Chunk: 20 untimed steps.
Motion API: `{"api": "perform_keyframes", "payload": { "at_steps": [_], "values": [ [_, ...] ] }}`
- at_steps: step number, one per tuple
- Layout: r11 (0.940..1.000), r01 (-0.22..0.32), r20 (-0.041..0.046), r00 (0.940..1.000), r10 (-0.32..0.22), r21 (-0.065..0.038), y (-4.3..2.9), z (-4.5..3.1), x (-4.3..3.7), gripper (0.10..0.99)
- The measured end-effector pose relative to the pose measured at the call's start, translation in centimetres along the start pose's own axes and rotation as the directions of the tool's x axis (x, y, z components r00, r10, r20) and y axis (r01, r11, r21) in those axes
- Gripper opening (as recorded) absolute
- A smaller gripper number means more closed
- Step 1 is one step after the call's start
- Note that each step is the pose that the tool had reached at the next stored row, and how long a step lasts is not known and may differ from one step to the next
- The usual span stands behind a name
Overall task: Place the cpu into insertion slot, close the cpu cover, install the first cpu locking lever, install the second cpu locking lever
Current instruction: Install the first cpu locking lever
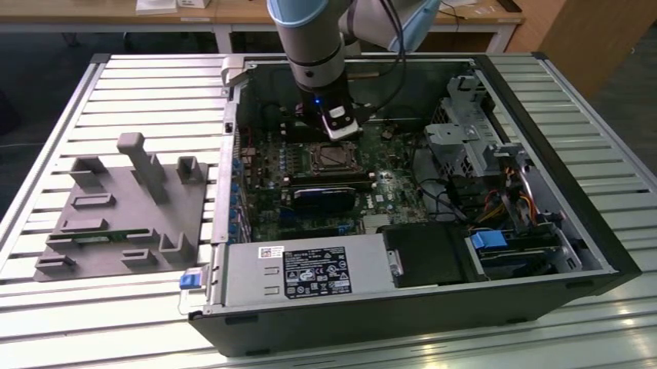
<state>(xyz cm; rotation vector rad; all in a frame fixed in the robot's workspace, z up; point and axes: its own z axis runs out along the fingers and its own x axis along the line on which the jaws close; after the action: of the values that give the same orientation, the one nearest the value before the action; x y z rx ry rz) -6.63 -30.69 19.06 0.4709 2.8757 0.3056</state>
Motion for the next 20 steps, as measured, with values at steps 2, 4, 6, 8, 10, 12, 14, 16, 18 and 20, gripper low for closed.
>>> {"api": "perform_keyframes", "payload": {
  "at_steps": [2,4,6,8,10,12,14,16,18,20],
  "values": [
    [1.0000,0.000,0.0000,1.0000,0.000,0.000,0.00,0.00,0.00,0.102],
    [1.0000,0.000,0.0001,1.0000,0.000,0.000,0.00,0.01,0.00,0.102],
    [1.0000,0.000,0.0003,1.0000,0.000,0.001,0.01,-0.01,0.00,0.102],
    [1.0000,0.000,0.0005,1.0000,0.000,0.000,0.07,-0.22,-0.04,0.102],
    [1.0000,0.000,0.0004,1.0000,0.000,0.001,0.12,-0.48,-0.09,0.102],
    [1.0000,0.000,0.0005,1.0000,0.000,0.000,0.20,-0.79,-0.14,0.102],
    [1.0000,0.000,0.0005,1.0000,0.000,0.000,0.29,-1.14,-0.21,0.102],
    [1.0000,0.000,0.0007,1.0000,0.000,0.000,0.37,-1.45,-0.27,0.102],
    [1.0000,0.000,0.0008,1.0000,0.000,0.000,0.42,-1.67,-0.30,0.102],
    [1.0000,0.000,0.0009,1.0000,0.000,0.000,0.43,-1.71,-0.31,0.102]
  ]
}}
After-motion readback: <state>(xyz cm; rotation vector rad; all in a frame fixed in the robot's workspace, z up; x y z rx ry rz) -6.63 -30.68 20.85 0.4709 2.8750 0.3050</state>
